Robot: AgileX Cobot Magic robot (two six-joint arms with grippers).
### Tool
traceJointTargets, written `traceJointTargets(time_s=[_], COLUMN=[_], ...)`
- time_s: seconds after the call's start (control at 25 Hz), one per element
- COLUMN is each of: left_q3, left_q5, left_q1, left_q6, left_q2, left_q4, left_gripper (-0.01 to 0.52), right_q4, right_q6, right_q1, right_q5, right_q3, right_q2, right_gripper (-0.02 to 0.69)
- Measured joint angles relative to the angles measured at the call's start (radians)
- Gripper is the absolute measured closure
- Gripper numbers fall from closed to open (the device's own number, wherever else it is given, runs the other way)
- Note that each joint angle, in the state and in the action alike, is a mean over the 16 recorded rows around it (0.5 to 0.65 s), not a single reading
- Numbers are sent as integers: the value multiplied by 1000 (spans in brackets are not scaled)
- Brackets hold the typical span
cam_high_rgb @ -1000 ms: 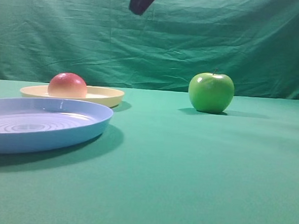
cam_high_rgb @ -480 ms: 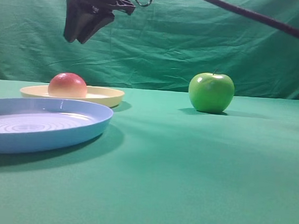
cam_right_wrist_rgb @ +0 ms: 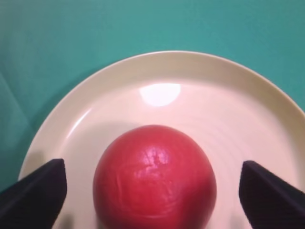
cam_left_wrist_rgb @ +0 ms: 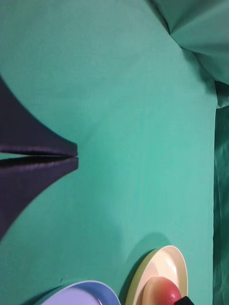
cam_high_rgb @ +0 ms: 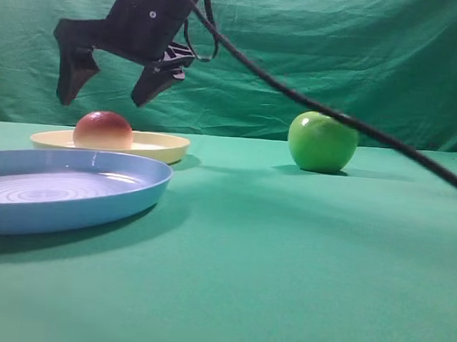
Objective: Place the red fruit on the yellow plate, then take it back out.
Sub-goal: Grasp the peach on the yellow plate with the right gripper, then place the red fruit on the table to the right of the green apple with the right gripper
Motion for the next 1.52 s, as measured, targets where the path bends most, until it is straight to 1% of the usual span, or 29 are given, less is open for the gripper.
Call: traceJointTargets(time_s=[0.08, 0.32, 0.52, 0.64, 0.72, 1.0, 1.28, 1.52], left_q3=[0, 0, 0, 0, 0, 0, 0, 0], left_q5=[0, 0, 0, 0, 0, 0, 0, 0], left_q1=[0, 0, 0, 0, 0, 0, 0, 0], left_q6=[0, 0, 0, 0, 0, 0, 0, 0], left_q2=[0, 0, 0, 0, 0, 0, 0, 0], left_q4=[0, 0, 0, 0, 0, 0, 0, 0], left_gripper=[514, 514, 514, 514, 514, 514, 514, 514], right_q4=[0, 1, -4, -9, -15, -40, -93, -139], right_q6=[0, 1, 1, 4, 9, 66, 178, 257], right_q1=[-1, -9, -24, -36, -46, -88, -154, -240], right_q5=[-7, -2, 53, 106, 149, 333, 514, 607], right_q3=[-1, -2, -3, -4, -4, -4, 3, 85], right_q2=[10, 19, -12, -55, -94, -280, -490, -690], right_gripper=[100, 265, 402, 456, 473, 483, 486, 486])
